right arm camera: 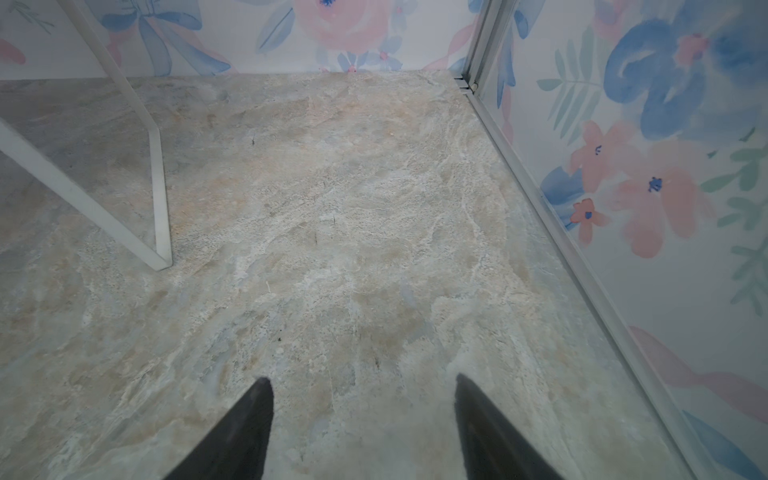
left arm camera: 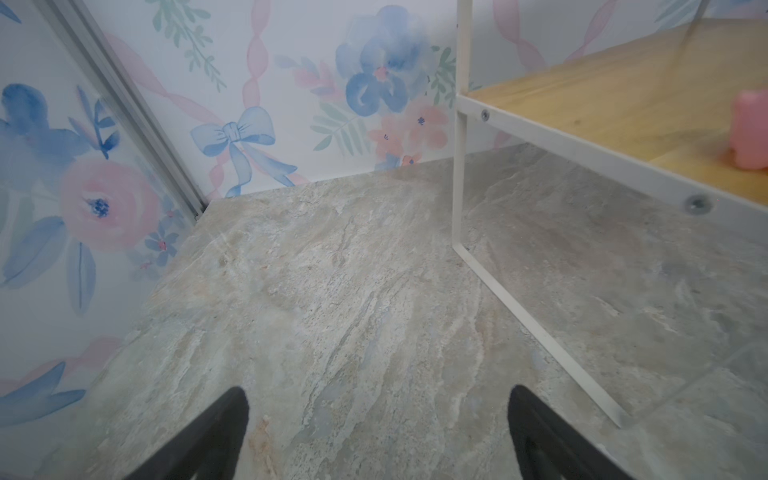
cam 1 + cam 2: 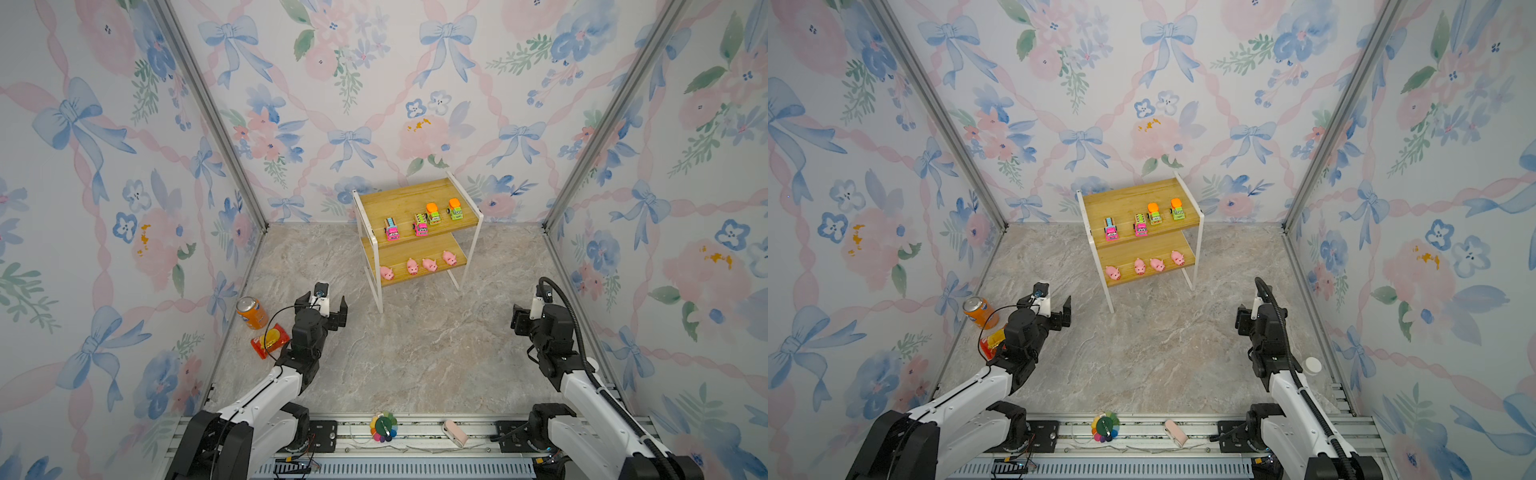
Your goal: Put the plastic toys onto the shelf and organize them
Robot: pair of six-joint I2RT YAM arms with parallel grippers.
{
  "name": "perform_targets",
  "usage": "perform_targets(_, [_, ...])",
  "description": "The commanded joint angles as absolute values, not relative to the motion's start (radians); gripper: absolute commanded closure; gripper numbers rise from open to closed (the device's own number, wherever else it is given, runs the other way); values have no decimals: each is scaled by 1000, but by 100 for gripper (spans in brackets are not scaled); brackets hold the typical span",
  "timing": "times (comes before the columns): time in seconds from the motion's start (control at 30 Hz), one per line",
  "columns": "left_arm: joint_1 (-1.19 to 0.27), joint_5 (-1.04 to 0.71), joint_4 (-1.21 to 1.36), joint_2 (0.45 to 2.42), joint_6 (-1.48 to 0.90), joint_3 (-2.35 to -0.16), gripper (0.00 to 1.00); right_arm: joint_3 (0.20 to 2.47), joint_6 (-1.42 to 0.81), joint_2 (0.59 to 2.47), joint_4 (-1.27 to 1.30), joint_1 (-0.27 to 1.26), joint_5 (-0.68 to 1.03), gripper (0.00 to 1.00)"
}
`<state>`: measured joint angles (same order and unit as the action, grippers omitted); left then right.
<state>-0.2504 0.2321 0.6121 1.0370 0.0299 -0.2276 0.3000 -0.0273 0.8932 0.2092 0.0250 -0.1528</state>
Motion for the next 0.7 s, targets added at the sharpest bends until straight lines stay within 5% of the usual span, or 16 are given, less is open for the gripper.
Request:
perform_targets(0.0, [-198,170,730,1085,18,-191,2,267,1,961,488,14,-126,28])
perform_targets(0.67, [-47,55,1233,1565,8,-226,2,332,-185,1462,968,-153,135,31])
